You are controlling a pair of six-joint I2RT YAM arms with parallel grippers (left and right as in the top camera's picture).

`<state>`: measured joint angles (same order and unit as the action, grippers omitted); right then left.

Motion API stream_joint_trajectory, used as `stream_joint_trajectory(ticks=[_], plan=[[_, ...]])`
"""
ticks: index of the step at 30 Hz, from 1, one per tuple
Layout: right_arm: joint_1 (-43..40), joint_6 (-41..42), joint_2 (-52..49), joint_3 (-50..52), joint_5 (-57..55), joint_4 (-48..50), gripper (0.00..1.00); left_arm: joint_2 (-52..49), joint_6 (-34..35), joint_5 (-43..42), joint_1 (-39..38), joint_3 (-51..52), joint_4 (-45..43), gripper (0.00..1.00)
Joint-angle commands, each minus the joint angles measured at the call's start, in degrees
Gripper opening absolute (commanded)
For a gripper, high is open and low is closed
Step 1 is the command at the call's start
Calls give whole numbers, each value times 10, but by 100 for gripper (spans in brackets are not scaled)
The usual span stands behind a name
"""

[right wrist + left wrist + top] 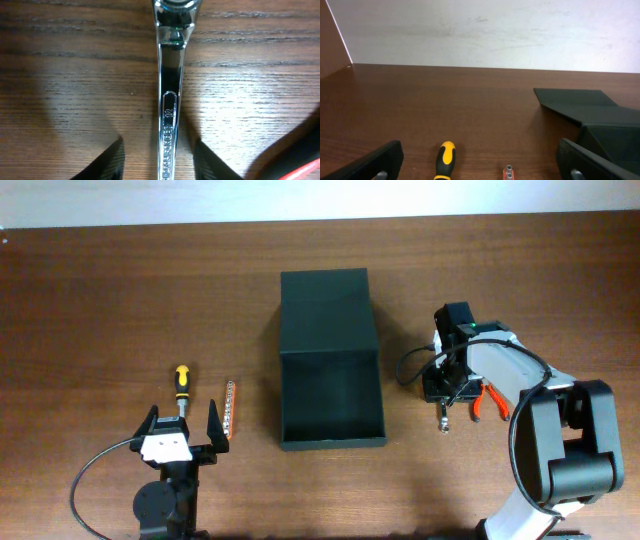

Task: Pack container
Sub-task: 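Lower the right gripper and close it on the chrome wrench, then lift the wrench and carry it left into the green box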

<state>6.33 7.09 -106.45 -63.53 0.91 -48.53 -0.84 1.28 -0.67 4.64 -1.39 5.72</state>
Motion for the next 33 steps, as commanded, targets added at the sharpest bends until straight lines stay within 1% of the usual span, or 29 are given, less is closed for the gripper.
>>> stream_joint_trajectory(ticks=[1, 3, 6, 10, 17, 18, 20, 28, 30, 33], plan=[[3, 1, -8, 3, -5, 1, 36, 5, -7, -6, 4, 4, -2, 99], [3, 1, -8, 3, -5, 1, 28, 5, -7, -6, 4, 4, -2, 99], [4, 1, -8, 3, -5, 1, 25, 5, -7, -6, 4, 4, -2, 99], [3, 1, -8, 3, -5, 1, 17, 5, -7, -6, 4, 4, -2, 99], [3, 0, -8, -14, -5, -14, 16, 5, -7, -6, 4, 4, -2, 99], [3, 0, -8, -21, -5, -20, 13, 5, -7, -6, 4, 4, -2, 99], [3, 0, -8, -40, -5, -33, 5, 5, -7, -6, 4, 4, -2, 99], [4, 0, -7, -136, -5, -97, 4, 5, -7, -6, 4, 4, -2, 99], [4, 0, -7, -172, -5, -127, 4, 5, -7, -6, 4, 4, -2, 99], [5, 0, -7, -255, -2, -189, 4, 5, -7, -6, 4, 4, -2, 99]])
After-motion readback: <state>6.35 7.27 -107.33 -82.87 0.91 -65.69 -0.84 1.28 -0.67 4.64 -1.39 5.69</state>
